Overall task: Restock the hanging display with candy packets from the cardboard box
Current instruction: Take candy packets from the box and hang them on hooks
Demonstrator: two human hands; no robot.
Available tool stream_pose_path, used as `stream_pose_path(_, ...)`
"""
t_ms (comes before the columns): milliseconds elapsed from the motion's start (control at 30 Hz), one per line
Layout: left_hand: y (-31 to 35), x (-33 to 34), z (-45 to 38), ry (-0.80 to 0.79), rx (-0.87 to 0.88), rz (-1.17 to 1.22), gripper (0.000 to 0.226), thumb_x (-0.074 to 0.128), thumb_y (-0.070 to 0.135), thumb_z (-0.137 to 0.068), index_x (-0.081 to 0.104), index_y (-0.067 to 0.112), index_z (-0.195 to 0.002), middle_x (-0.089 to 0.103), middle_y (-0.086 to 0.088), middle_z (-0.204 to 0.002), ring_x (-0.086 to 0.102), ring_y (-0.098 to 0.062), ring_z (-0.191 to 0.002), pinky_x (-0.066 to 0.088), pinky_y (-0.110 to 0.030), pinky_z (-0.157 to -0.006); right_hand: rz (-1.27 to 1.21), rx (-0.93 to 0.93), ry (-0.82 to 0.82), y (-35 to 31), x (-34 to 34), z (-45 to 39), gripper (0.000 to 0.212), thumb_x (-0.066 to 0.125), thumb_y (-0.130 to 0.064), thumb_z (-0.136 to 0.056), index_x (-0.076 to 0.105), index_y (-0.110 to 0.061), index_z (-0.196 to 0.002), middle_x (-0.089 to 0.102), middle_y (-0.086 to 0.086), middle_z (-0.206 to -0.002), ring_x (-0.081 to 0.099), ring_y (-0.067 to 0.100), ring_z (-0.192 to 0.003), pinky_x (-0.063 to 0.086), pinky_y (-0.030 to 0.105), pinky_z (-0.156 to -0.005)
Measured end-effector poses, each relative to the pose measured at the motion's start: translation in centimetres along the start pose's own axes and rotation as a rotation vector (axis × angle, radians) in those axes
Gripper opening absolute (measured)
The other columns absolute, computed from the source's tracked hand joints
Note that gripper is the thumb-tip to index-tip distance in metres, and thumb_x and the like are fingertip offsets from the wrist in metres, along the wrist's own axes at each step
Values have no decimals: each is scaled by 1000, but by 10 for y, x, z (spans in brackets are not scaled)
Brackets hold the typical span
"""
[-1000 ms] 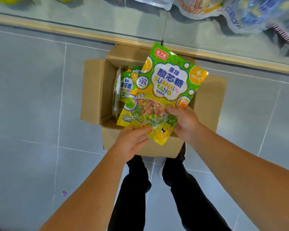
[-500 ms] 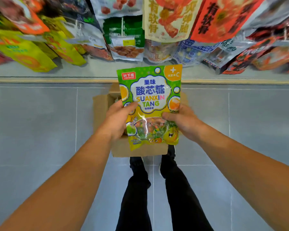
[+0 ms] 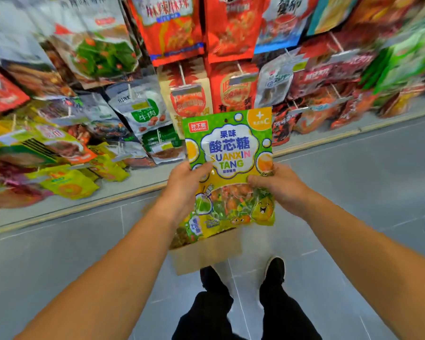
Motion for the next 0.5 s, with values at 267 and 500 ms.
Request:
stream_pose_path(267, 81, 156, 40, -161, 189, -104, 16, 61, 9, -94, 68, 17, -106, 76, -3, -102, 73, -17, -91, 58, -29, -73, -55, -226, 97, -78, -131, 80, 43, 75, -15, -70, 70, -9, -113, 74, 8, -113, 68, 30, -109, 49, 52, -102)
stream_pose_path(500, 136, 292, 78, -203, 354, -153, 17, 62, 10, -93, 69, 15, -108, 76, -6, -101, 73, -21, -87, 57, -37, -76, -9, -395, 146, -137, -253, 136, 26, 70, -5, -87, 71, -13, -111, 75, 3, -111, 69, 25, -107, 49, 51, -102)
Point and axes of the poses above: each hand's wrist, its own z-axis away from the middle knuckle, its own x-axis out of the palm, y = z × x, the point moved 4 cm from there along -z, towards the middle knuckle
